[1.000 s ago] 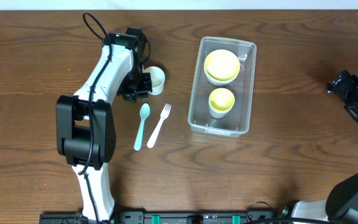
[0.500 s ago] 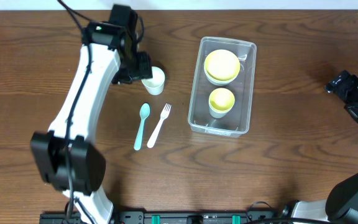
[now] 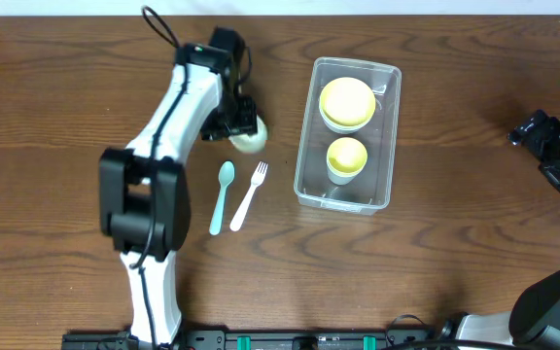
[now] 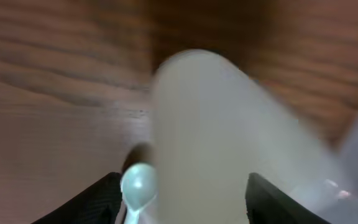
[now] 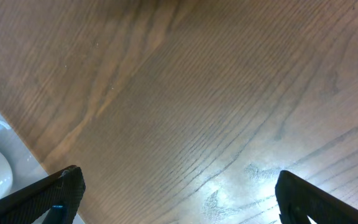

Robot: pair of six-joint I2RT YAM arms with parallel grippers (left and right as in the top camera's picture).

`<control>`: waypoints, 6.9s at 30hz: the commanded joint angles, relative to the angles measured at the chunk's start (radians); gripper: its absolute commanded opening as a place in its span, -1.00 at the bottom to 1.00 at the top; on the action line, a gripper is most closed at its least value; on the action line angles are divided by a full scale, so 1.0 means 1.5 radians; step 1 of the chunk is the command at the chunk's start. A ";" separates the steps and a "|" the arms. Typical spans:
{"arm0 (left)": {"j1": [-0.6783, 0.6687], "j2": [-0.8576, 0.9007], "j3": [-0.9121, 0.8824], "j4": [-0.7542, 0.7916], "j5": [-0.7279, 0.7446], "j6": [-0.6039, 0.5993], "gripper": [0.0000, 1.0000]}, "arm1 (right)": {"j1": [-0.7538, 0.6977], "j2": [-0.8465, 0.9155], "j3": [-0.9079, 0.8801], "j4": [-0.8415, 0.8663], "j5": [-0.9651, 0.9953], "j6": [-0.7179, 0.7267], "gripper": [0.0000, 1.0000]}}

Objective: Pack container

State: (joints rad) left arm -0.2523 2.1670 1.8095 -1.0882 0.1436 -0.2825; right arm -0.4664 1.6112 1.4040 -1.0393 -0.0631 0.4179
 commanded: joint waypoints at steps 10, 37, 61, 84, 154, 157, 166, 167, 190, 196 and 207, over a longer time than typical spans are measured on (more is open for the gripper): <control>0.002 0.004 0.000 -0.001 -0.004 -0.005 0.03 | -0.001 0.002 -0.002 -0.001 0.002 0.010 0.98; -0.296 -0.202 0.174 -0.121 -0.093 0.073 -0.88 | -0.001 0.002 -0.002 -0.001 0.002 0.010 0.99; -0.307 -0.097 0.241 -0.180 -0.130 0.068 0.42 | -0.001 0.002 -0.002 -0.001 0.003 0.010 0.99; -0.008 -0.198 -0.243 -0.062 -0.118 0.043 0.54 | -0.001 0.002 -0.002 -0.001 0.002 0.010 0.99; -0.287 -0.154 -0.104 0.159 -0.004 -0.045 -0.48 | -0.001 0.002 -0.002 -0.001 0.003 0.010 0.98; -0.271 -0.166 -0.079 0.141 -0.004 -0.045 -0.23 | -0.001 0.002 -0.002 -0.001 0.002 0.010 0.98; -0.208 -0.241 0.027 -0.031 -0.045 -0.045 0.02 | -0.001 0.002 -0.002 -0.001 0.003 0.010 0.98; -0.198 -0.254 0.027 -0.057 -0.073 -0.045 0.04 | -0.001 0.002 -0.002 -0.001 0.003 0.010 0.98; -0.106 -0.255 -0.477 0.180 -0.047 0.101 0.12 | -0.001 0.002 -0.002 -0.001 0.003 0.010 0.98; -0.106 -0.255 -0.516 0.226 -0.045 0.107 0.11 | -0.001 0.002 -0.002 -0.001 0.002 0.010 0.98; -0.106 -0.233 -0.518 0.271 -0.042 0.119 0.01 | -0.001 0.002 -0.002 -0.001 0.003 0.010 0.98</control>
State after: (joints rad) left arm -0.4149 1.7943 1.0374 -0.6830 0.0761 -0.1238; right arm -0.4664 1.6112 1.4033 -1.0393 -0.0631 0.4183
